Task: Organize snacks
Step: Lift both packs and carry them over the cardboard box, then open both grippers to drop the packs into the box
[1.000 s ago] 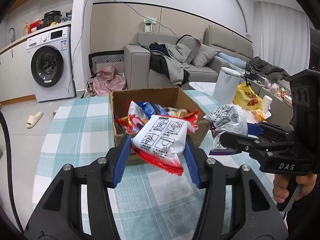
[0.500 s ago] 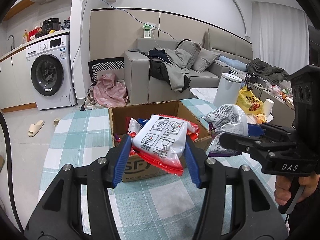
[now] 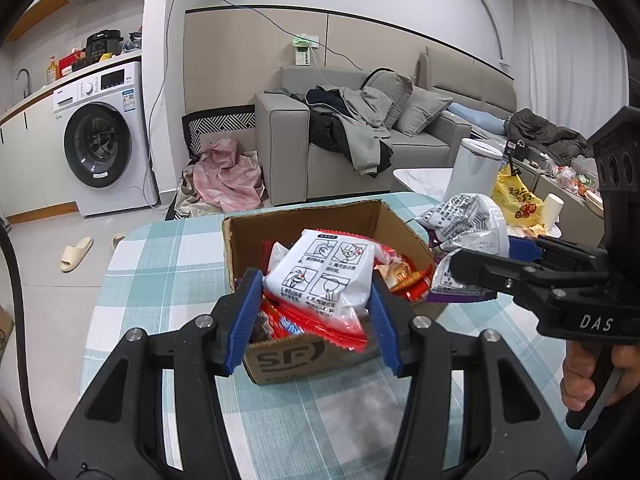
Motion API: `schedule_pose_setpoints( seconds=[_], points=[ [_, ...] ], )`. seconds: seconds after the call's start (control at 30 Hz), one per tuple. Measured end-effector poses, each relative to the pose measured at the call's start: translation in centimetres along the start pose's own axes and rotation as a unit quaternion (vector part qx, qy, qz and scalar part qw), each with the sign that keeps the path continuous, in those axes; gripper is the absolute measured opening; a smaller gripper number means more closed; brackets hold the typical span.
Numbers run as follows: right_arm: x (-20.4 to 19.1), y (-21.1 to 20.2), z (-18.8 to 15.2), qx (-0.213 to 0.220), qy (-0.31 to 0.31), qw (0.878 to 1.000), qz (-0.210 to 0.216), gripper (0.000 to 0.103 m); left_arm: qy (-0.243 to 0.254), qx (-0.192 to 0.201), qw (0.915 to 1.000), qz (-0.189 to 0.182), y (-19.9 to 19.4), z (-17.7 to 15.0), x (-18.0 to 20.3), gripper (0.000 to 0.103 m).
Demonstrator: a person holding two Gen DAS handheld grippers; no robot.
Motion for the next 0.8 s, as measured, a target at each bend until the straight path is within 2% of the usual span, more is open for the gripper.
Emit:
schedule_pose_setpoints(
  seconds=[0.37,0.8],
  points=[
    [1.7,2.8,1.2,-0.012,0.014,1.000,-0.006,0.061,-0.009,-0.015,0.9998,0.010,4.6,1.3,-1.5,0.050],
    [1.9,6.1,1.2,-0.037,0.005,0.999,-0.006,0.063,-0.006,-0.039,0.9990,0.021,9.1,0.4,-2.3,0.051]
  ],
)
Point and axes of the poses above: each gripper's, at about its wrist camera, not at the fingertips, and y roughly the way its jaws point, x to its right, z to its top, the point moved 10 cm from there along y, roughly the way its jaws point, and after that the axes turned 5 degrees about z, right-handed, at the moved point
